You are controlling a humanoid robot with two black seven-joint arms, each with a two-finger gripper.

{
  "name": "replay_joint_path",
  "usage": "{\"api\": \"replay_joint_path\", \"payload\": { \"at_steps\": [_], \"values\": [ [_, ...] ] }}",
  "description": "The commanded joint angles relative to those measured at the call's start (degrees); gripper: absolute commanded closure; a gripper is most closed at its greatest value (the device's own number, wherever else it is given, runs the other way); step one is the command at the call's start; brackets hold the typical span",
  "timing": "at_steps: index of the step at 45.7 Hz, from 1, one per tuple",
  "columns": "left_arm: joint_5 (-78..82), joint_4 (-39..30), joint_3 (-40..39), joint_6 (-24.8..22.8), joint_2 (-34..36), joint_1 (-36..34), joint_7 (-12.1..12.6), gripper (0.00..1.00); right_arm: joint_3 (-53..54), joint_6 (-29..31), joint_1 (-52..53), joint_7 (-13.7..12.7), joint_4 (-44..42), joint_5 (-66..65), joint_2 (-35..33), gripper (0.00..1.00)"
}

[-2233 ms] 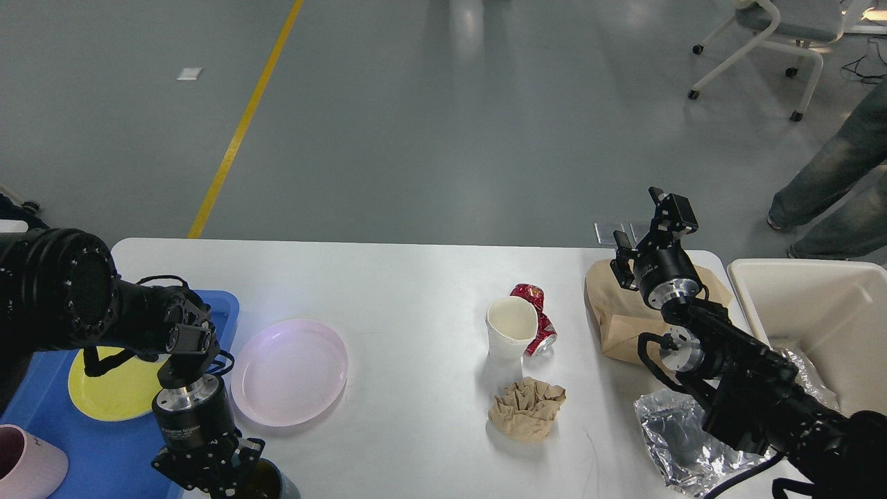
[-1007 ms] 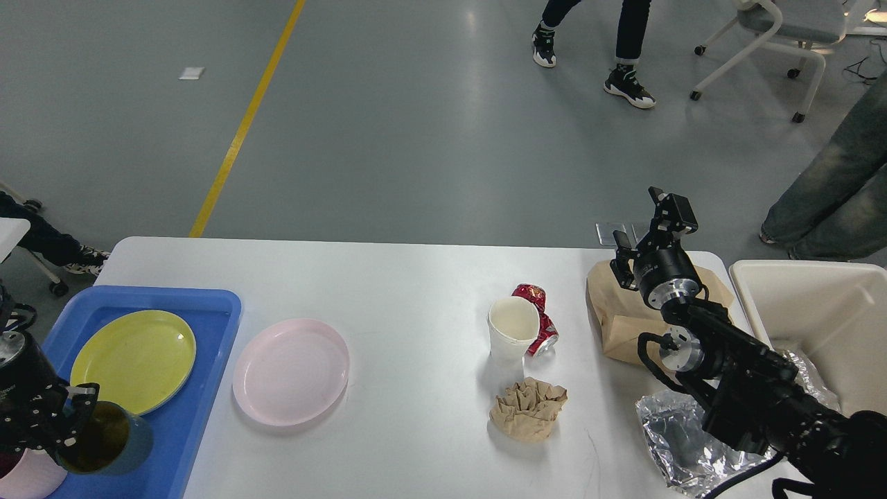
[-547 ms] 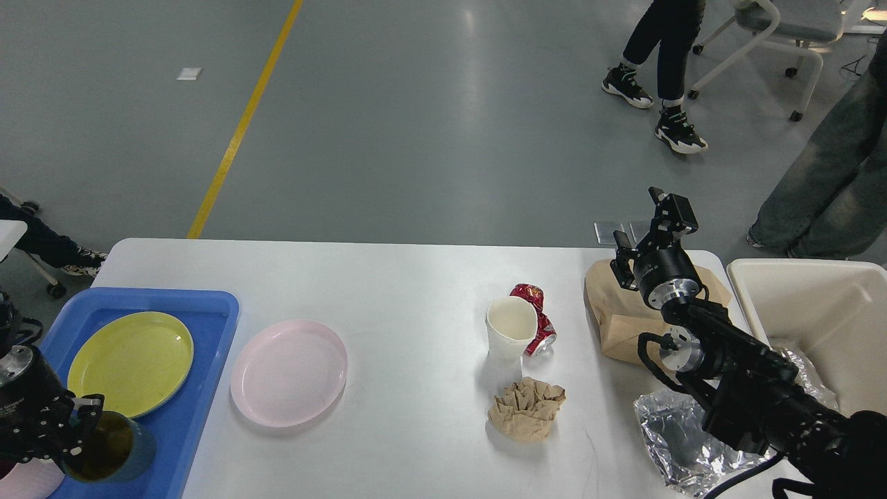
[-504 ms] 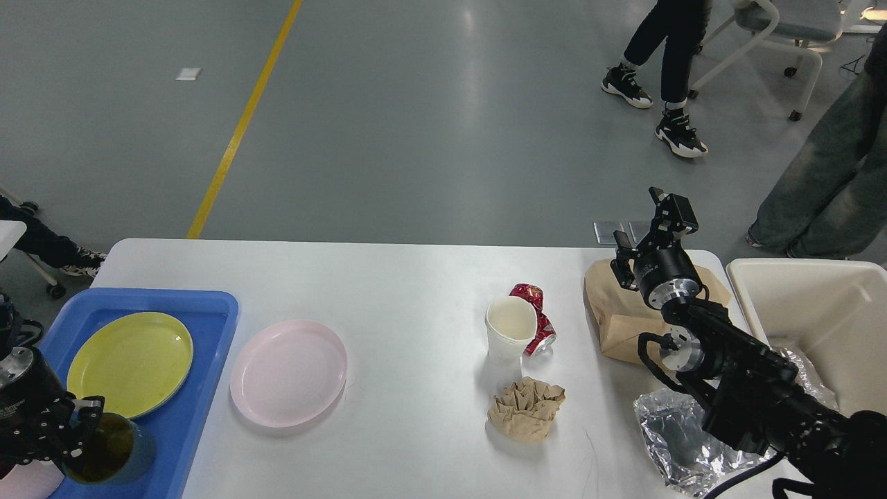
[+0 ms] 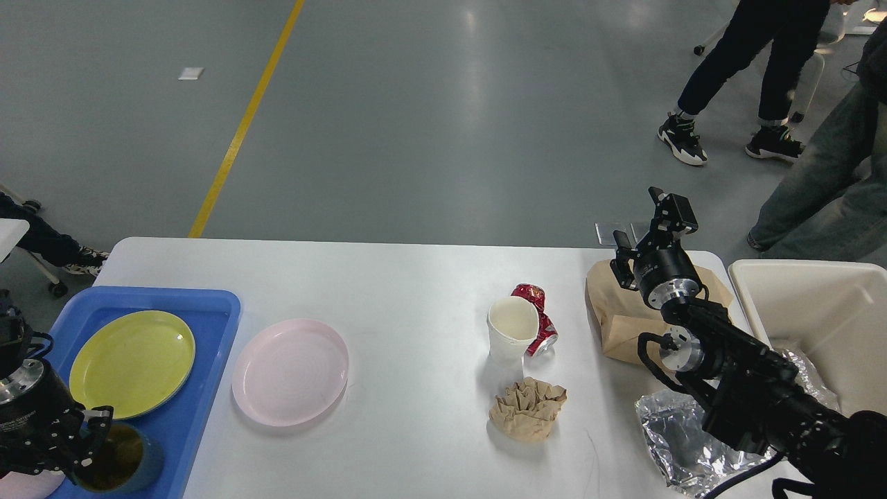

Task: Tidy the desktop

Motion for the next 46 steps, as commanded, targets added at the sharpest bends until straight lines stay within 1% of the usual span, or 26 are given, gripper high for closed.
{"api": "replay_joint_path", "payload": {
  "at_steps": [1, 4, 7, 10, 18, 19, 20, 24, 28, 36, 38, 43, 46],
  "values": [
    [0.04, 0.53, -0.53, 0.00, -0.22, 0.34, 0.03, 0.75, 0.00, -0.06, 0.00, 0.00, 0.00, 0.00, 0.00, 0.00],
    [0.04, 0.62, -0.44, 0.00, -0.39, 0.34, 0.03, 0.69, 0.00, -0.06, 0.00, 0.00, 0.00, 0.00, 0.00, 0.00],
    [0.04, 0.97, -0.36, 0.00, -1.18, 0.34, 0.03, 0.60, 0.00, 0.03, 0.00, 0.00, 0.00, 0.00, 0.00, 0.00],
    [0.04, 0.97, -0.27, 0.00, -1.45, 0.34, 0.03, 0.50, 0.00, 0.03, 0.00, 0.00, 0.00, 0.00, 0.00, 0.00],
    [0.04, 0.71, 0.70, 0.00, -2.06, -0.72, -0.15, 0.27, 0.00, -0.06, 0.00, 0.00, 0.00, 0.00, 0.00, 0.00],
    [0.13, 0.27, 1.05, 0.00, -2.06, -1.85, -0.15, 0.21, 0.00, 0.03, 0.00, 0.00, 0.00, 0.00, 0.00, 0.00],
    [0.13, 0.00, 1.22, 0.00, -2.06, -2.56, -0.06, 0.19, 0.00, 0.03, 0.00, 0.00, 0.00, 0.00, 0.00, 0.00],
    [0.13, -1.22, 3.50, 0.00, -1.89, -5.98, -0.41, 0.14, 0.00, -0.06, 0.00, 0.00, 0.00, 0.00, 0.00, 0.00],
    [0.13, -2.72, 6.32, 0.00, -1.80, -11.08, -0.50, 0.10, 0.00, -0.06, 0.00, 0.00, 0.09, 0.00, 0.00, 0.00],
    [0.22, -2.55, 8.26, 0.00, -2.50, -19.69, -0.15, 0.08, 0.00, -0.06, 0.00, 0.00, 0.00, 0.00, 0.00, 0.00],
    [0.13, -2.72, 8.69, 0.00, -3.72, -22.06, -0.76, 0.08, 0.00, -0.06, 0.00, 0.00, 0.00, 0.00, 0.00, 0.00],
    [-0.84, -4.04, 11.50, 0.00, -7.50, -28.21, -1.11, 0.07, 0.00, -0.06, 0.00, 0.00, 0.09, 0.00, 0.00, 0.00],
    [-1.62, -7.10, 13.70, 0.00, -10.22, -31.82, -1.38, 0.07, 0.00, -0.06, 0.00, 0.00, 0.00, 0.00, 0.00, 0.00]
  ]
}}
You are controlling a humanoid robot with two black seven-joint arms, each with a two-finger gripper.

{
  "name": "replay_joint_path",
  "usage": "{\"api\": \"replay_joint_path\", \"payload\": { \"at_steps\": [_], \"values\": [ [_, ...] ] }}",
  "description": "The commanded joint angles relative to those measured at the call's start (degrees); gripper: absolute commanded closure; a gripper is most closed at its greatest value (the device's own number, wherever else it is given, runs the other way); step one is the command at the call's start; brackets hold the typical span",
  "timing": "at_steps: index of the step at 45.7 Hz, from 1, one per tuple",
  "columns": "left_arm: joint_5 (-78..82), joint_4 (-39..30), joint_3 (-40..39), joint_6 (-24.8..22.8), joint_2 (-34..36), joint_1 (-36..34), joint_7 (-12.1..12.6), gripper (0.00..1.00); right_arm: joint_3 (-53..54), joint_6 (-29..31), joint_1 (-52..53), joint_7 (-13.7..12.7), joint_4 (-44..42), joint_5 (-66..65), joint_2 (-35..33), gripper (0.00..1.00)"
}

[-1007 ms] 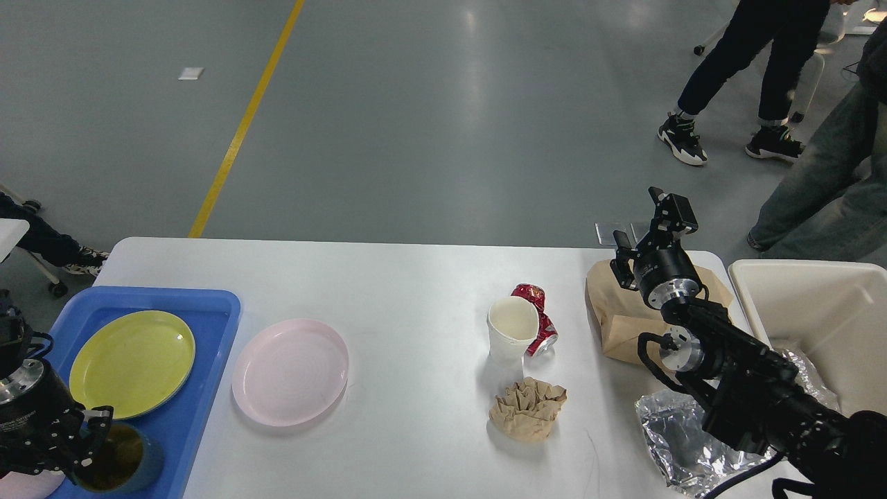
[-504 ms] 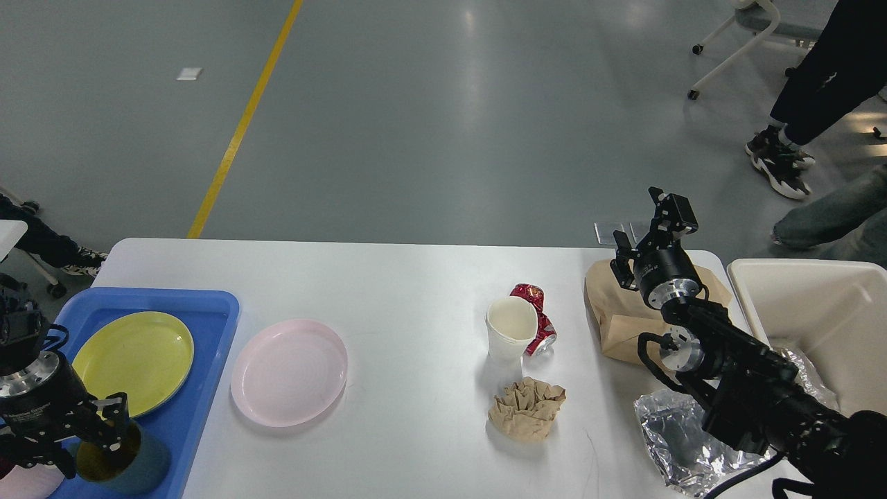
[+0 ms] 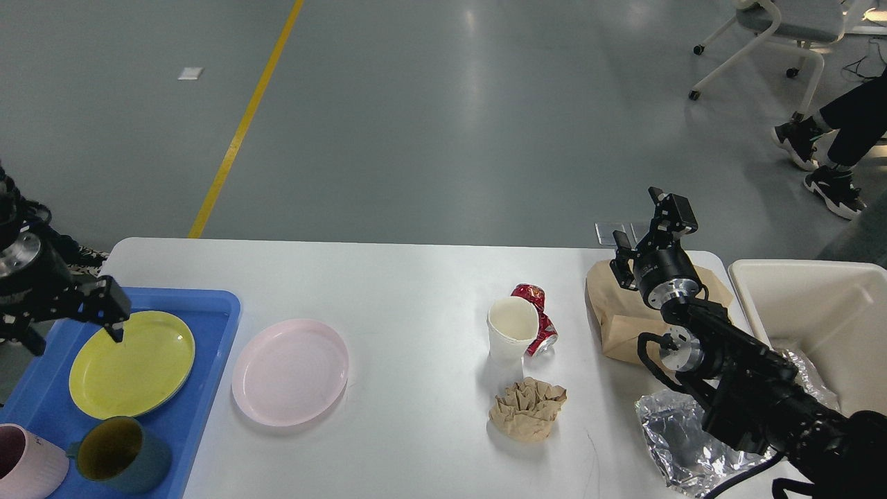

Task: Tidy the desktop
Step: 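Move the left gripper to the pink plate's edge and grasp it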

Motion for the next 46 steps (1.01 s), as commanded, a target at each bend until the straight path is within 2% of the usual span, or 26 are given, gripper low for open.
{"api": "replay_joint_path", "payload": {
  "at_steps": [1, 7, 13, 19, 27, 34, 37, 40, 46],
  "values": [
    [-1.80, -5.06, 3.98, 0.01, -5.21, -7.22, -0.82, 0.07, 0.00, -0.02, 0.00, 0.00, -0.04, 0.00, 0.00, 0.00],
    [-3.65, -11.39, 5.66, 0.01, -11.19, -9.16, -3.10, 0.07, 0.00, -0.02, 0.00, 0.00, -0.04, 0.00, 0.00, 0.00],
    [-3.91, -12.89, 4.69, 0.01, -15.41, -7.94, -3.19, 0.07, 0.00, -0.02, 0.00, 0.00, -0.04, 0.00, 0.00, 0.00],
    [-4.52, -12.81, 2.76, 0.07, -18.40, -3.63, -2.75, 0.07, 0.00, 0.07, 0.00, 0.00, -0.04, 0.00, 0.00, 0.00],
    [-5.23, -12.19, -2.07, 11.84, -20.43, 2.34, -2.23, 0.07, 0.00, -0.02, 0.00, 0.00, -0.04, 0.00, 0.00, 0.00],
    [-8.65, -11.75, -4.18, 17.47, -20.43, 6.30, -1.87, 0.08, 0.00, -0.02, 0.00, 0.00, -0.04, 0.00, 0.00, 0.00],
    [-10.50, -11.75, -4.27, 20.19, -20.43, 8.14, -0.74, 0.08, 0.00, 0.07, 0.00, 0.09, -0.04, 0.00, 0.00, 0.00],
    [-12.69, -11.75, -4.54, 22.31, -20.34, 9.38, 1.63, 0.09, 0.00, -0.02, 0.00, 0.00, -0.04, 0.00, 0.00, 0.00],
    [-18.49, -11.66, -4.71, 23.37, -19.29, 11.93, 6.56, 0.09, 0.00, 0.07, 0.00, 0.00, -0.04, 0.00, 0.00, 0.00]
  ]
}}
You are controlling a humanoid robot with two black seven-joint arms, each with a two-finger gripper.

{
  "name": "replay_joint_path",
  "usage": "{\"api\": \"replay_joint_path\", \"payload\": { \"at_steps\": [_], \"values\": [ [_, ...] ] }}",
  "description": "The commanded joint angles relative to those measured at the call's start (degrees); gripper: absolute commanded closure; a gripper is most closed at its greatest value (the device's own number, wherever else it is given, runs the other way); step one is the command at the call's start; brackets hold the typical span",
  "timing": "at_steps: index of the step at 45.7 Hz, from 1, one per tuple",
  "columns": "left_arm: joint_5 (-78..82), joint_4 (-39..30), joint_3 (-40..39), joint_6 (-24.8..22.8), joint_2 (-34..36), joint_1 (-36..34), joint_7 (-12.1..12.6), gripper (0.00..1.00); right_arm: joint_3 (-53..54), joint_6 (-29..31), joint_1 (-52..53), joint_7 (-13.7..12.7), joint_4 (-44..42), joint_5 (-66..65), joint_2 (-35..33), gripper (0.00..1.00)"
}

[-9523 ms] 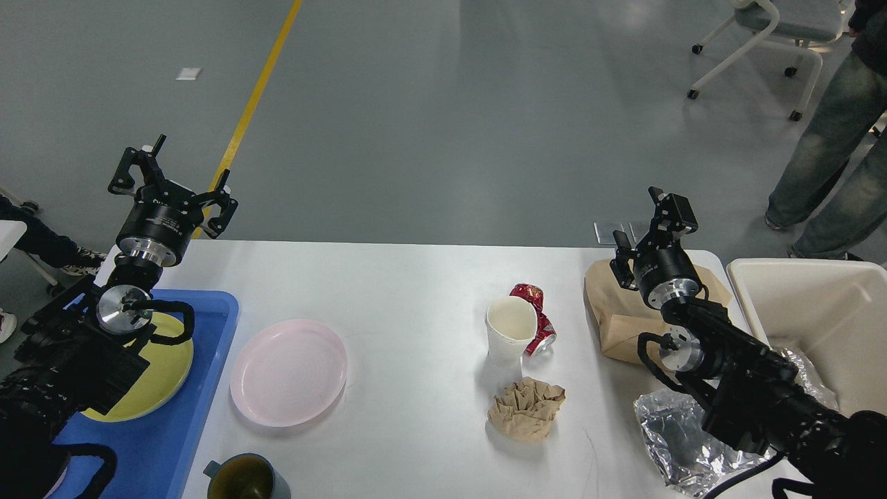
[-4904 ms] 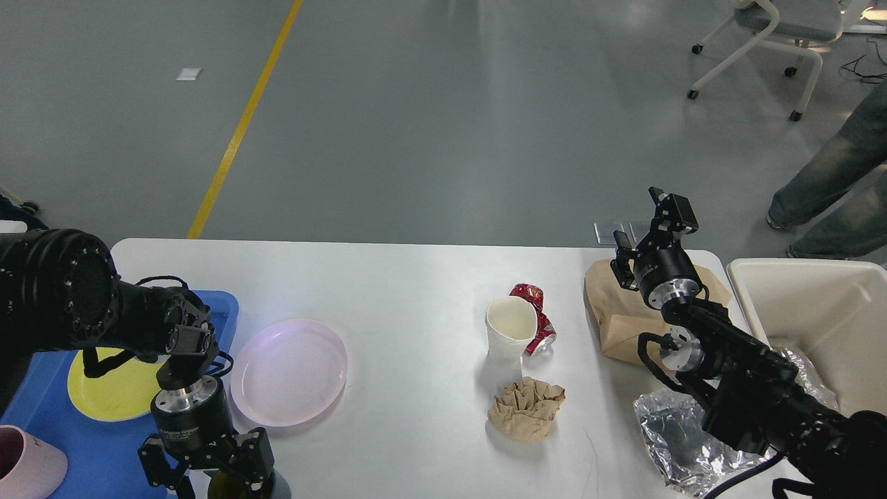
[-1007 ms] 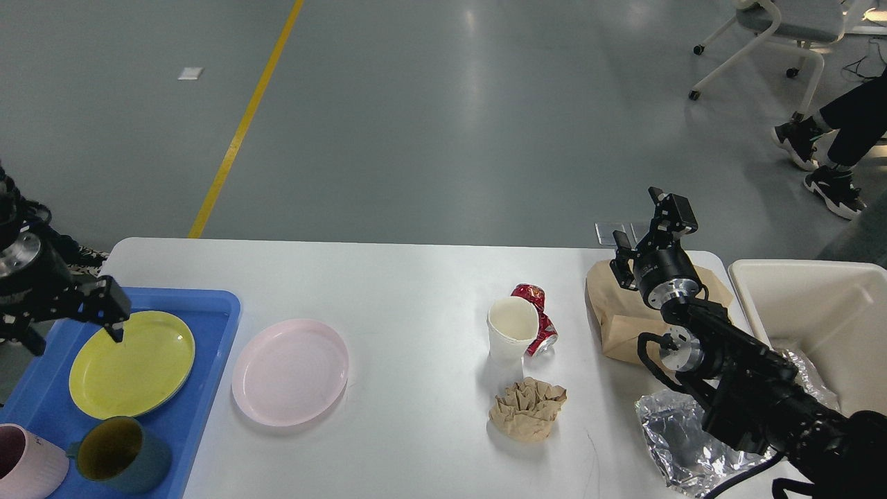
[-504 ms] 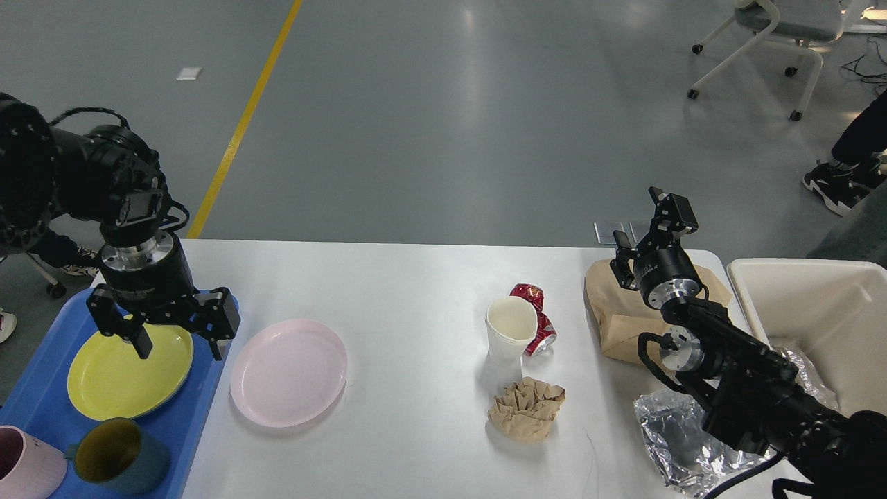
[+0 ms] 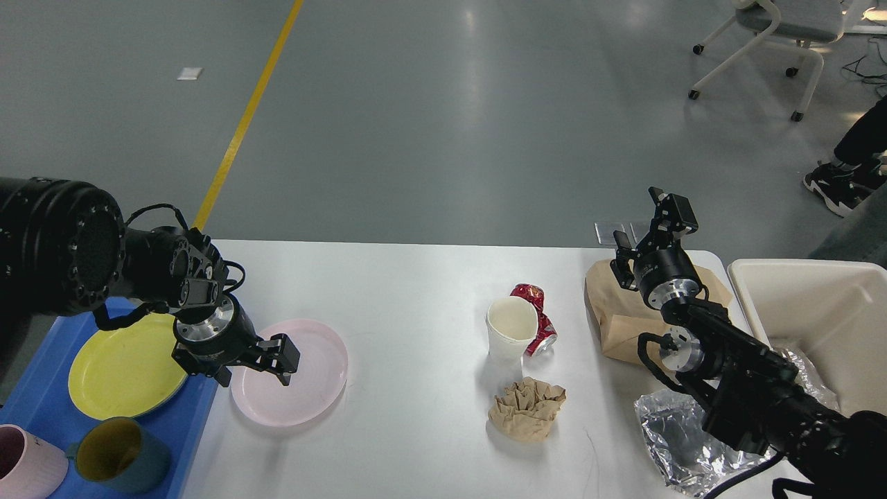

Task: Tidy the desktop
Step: 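Move the left gripper to the pink plate's edge and grasp it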

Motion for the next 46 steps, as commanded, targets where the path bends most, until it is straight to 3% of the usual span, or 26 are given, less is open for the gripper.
{"api": "replay_joint_path", "payload": {
  "at_steps": [1, 8, 34, 39, 46],
  "values": [
    [-5.82, 0.06, -0.08, 1.04, 0.87, 2.24, 4.35, 0.09, 0.00, -0.01, 0.00, 0.00, 0.00, 0.00, 0.00, 0.00],
    [-11.98, 1.28, -0.08, 1.04, 2.89, 4.79, 4.97, 0.09, 0.00, -0.01, 0.00, 0.00, 0.00, 0.00, 0.00, 0.00],
    [-12.08, 9.82, -3.07, 1.31, 3.34, 14.02, 5.32, 0.11, 0.00, -0.01, 0.00, 0.00, 0.00, 0.00, 0.00, 0.00],
    [-12.08, 10.08, -3.16, 1.31, 3.34, 14.63, 5.23, 0.18, 0.00, -0.01, 0.00, 0.00, 0.00, 0.00, 0.00, 0.00],
    [-12.08, 10.34, -4.30, 1.04, 3.34, 15.34, 5.23, 0.37, 0.00, -0.01, 0.00, 0.00, 0.00, 0.00, 0.00, 0.00]
  ]
}}
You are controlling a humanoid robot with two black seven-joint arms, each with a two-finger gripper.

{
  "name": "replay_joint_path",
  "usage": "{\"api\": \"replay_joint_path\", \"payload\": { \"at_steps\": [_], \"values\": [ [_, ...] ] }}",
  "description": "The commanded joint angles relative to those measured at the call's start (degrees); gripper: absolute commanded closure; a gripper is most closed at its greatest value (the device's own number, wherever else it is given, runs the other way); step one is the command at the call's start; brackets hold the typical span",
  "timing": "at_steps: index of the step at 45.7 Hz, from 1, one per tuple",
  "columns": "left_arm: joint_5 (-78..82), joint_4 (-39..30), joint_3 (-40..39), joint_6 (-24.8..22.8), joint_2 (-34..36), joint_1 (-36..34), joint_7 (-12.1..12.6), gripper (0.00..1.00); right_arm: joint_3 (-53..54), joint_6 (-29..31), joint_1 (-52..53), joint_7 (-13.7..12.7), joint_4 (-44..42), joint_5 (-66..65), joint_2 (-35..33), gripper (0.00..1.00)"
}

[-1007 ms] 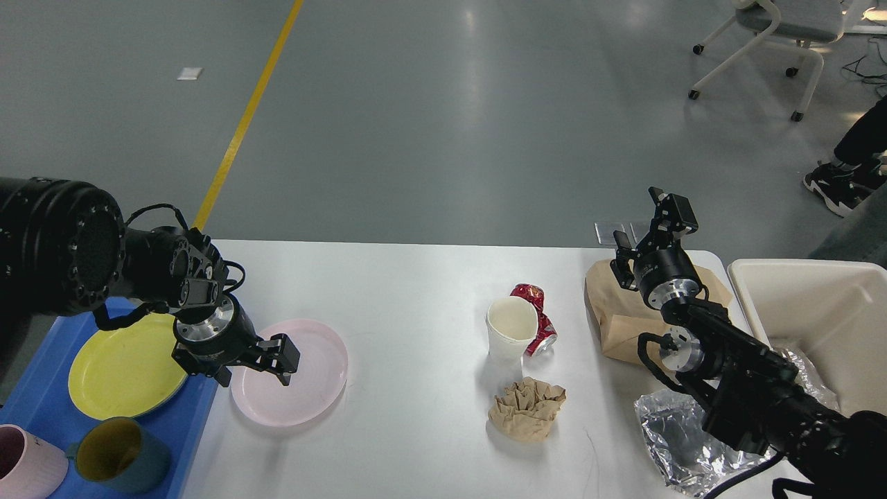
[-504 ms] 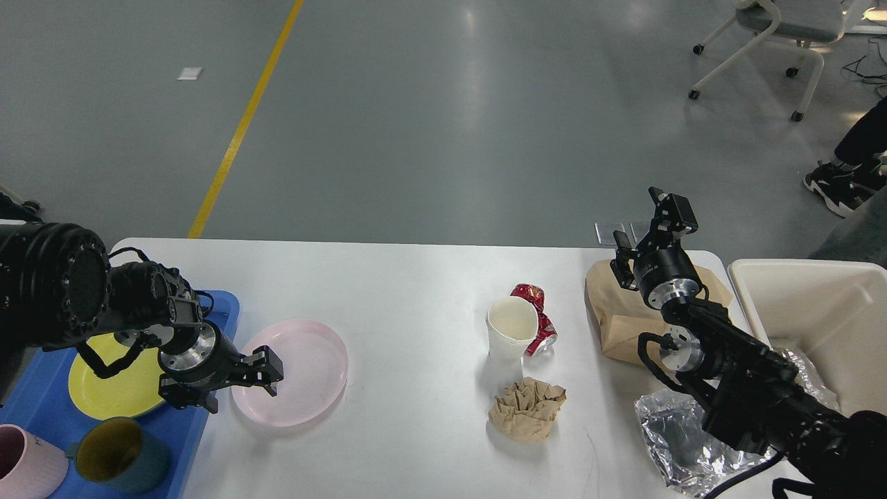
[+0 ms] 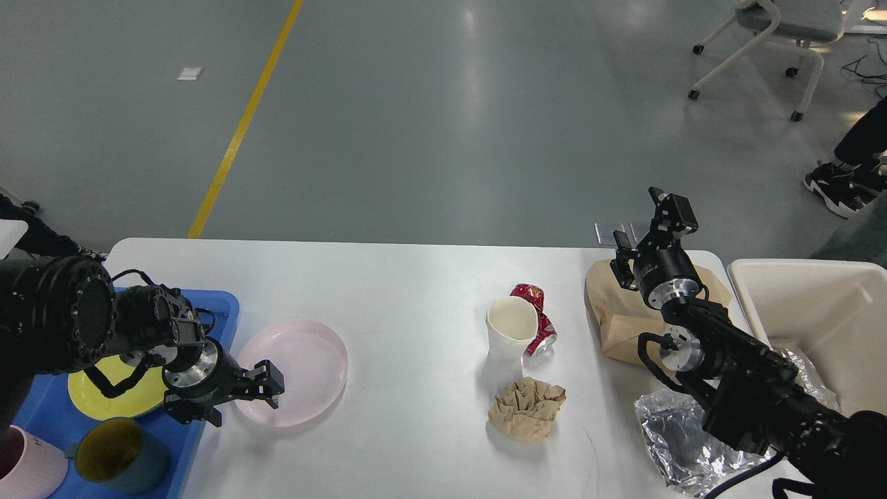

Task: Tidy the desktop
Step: 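Move the left gripper to the pink plate's edge and grasp it, then lift the pink plate with the left gripper and stack it on the yellow plate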

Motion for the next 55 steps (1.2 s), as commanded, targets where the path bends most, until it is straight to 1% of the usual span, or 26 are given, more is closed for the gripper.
{"api": "replay_joint_path", "payload": {
  "at_steps": [1, 3, 8, 13, 27, 29, 32, 37, 44, 51, 55],
  "values": [
    [0.00, 0.12, -0.73, -0.20, -0.01, 0.83, -0.04, 0.40, 0.00, -0.02, 0.00, 0.00, 0.00, 0.00, 0.00, 0.00],
    [0.00, 0.21, -0.73, -0.20, -0.01, 0.92, -0.04, 0.43, 0.00, 0.06, 0.00, 0.00, 0.00, 0.00, 0.00, 0.00],
    [0.00, 1.17, -0.82, -0.03, -0.01, 1.97, -0.04, 0.45, 0.00, -0.02, 0.00, 0.00, 0.00, 0.00, 0.00, 0.00],
    [0.00, 2.58, -1.70, -0.03, -0.01, 3.38, -0.04, 0.51, 0.00, -0.02, 0.00, 0.00, 0.00, 0.00, 0.00, 0.00],
    [0.00, 2.32, -1.78, -0.91, -0.01, 4.00, 0.05, 0.85, 0.00, -0.02, 0.00, 0.00, 0.00, 0.00, 0.00, 0.00],
    [0.00, 2.23, -1.79, -0.99, 0.08, 4.00, 0.31, 0.91, 0.00, -0.02, 0.00, 0.00, 0.00, 0.00, 0.00, 0.00],
    [0.00, 2.15, -1.78, -1.52, 0.69, 4.00, 1.54, 0.99, 0.00, -0.02, 0.00, 0.00, 0.00, 0.00, 0.00, 0.00],
    [0.00, 2.15, -2.66, -2.66, 2.28, 3.91, 3.91, 1.00, 0.00, -0.02, 0.00, 0.00, 0.00, 0.00, 0.00, 0.00],
    [0.00, 2.15, -4.86, -3.37, 4.21, 3.30, 5.06, 1.00, 0.00, -0.02, 0.00, 0.00, 0.00, 0.00, 0.00, 0.00],
    [0.00, 2.15, -5.04, -4.51, 5.62, 1.10, 7.51, 1.00, 0.00, 0.06, 0.00, 0.00, 0.00, 0.00, 0.00, 0.00],
    [0.00, 2.23, -5.30, -4.77, 6.15, 0.04, 8.48, 1.00, 0.00, -0.02, 0.00, 0.00, 0.00, 0.00, 0.00, 0.00]
  ]
}}
